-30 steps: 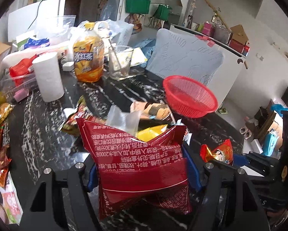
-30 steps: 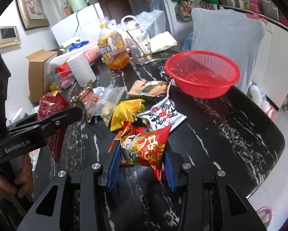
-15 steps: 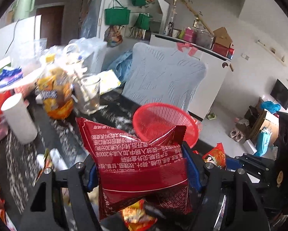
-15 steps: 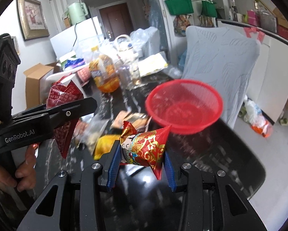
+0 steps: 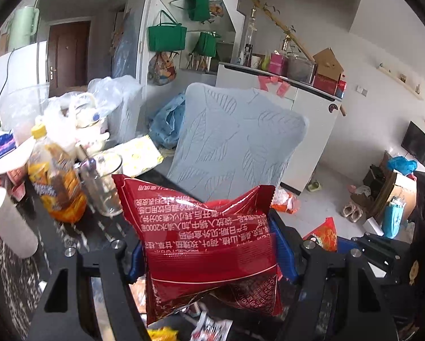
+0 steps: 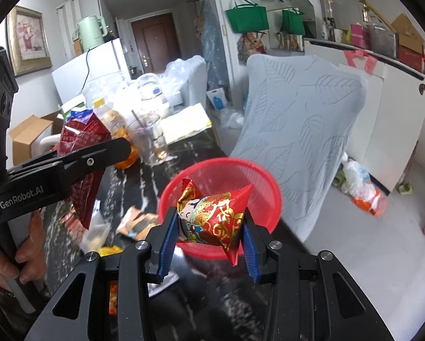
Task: Organize snacks
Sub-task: 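Carry the red bag with the left tool while the right tool carries the packet over the red basket, then open the right tool to drop the packet while the left tool releases the red bag into the basket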
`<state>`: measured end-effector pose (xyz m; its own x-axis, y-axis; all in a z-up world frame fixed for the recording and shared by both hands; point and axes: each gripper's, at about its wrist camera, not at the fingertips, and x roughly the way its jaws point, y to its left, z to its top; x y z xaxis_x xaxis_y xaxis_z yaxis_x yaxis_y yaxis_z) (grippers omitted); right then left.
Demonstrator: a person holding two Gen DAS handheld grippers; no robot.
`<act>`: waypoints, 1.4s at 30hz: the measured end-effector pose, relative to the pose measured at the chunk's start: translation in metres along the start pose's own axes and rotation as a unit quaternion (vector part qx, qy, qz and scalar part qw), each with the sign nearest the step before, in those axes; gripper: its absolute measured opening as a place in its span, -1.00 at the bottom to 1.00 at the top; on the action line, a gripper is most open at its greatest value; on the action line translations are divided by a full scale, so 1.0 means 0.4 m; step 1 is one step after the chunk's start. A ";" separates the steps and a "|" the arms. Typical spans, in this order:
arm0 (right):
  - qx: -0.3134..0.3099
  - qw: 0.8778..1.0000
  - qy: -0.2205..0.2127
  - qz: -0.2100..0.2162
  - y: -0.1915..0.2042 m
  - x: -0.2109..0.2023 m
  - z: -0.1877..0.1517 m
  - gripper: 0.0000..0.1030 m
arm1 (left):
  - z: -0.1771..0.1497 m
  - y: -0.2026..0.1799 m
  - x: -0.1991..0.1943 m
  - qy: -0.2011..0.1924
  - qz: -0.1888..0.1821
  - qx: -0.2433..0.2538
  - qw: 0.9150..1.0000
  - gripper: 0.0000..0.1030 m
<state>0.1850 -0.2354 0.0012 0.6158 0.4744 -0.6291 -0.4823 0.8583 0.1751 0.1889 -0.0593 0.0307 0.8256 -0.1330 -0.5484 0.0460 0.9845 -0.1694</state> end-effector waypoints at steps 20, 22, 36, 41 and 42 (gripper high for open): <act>0.025 0.998 0.016 -0.058 -0.107 0.121 0.019 -0.20 | 0.004 -0.033 0.197 0.047 0.029 0.017 0.998 0.38; 0.028 0.998 0.024 -0.059 -0.110 0.138 0.015 -0.20 | 0.005 -0.033 0.203 0.051 0.032 0.023 0.998 0.38; 0.035 0.997 0.042 -0.059 -0.123 0.199 0.014 -0.19 | -0.003 -0.009 0.264 0.073 0.062 0.025 0.995 0.55; 0.035 0.997 0.043 -0.060 -0.120 0.207 0.019 -0.15 | -0.015 0.003 0.300 0.111 0.067 0.017 0.991 0.63; 0.035 0.997 0.044 -0.059 -0.118 0.211 0.020 -0.15 | -0.018 0.004 0.306 0.119 0.069 0.017 0.990 0.64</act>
<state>0.2646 -0.2344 -0.0541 0.6065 0.3538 -0.7120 -0.3643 0.9197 0.1467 0.2861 -0.0748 -0.0426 0.6690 -0.0156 -0.7431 -0.0367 0.9979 -0.0539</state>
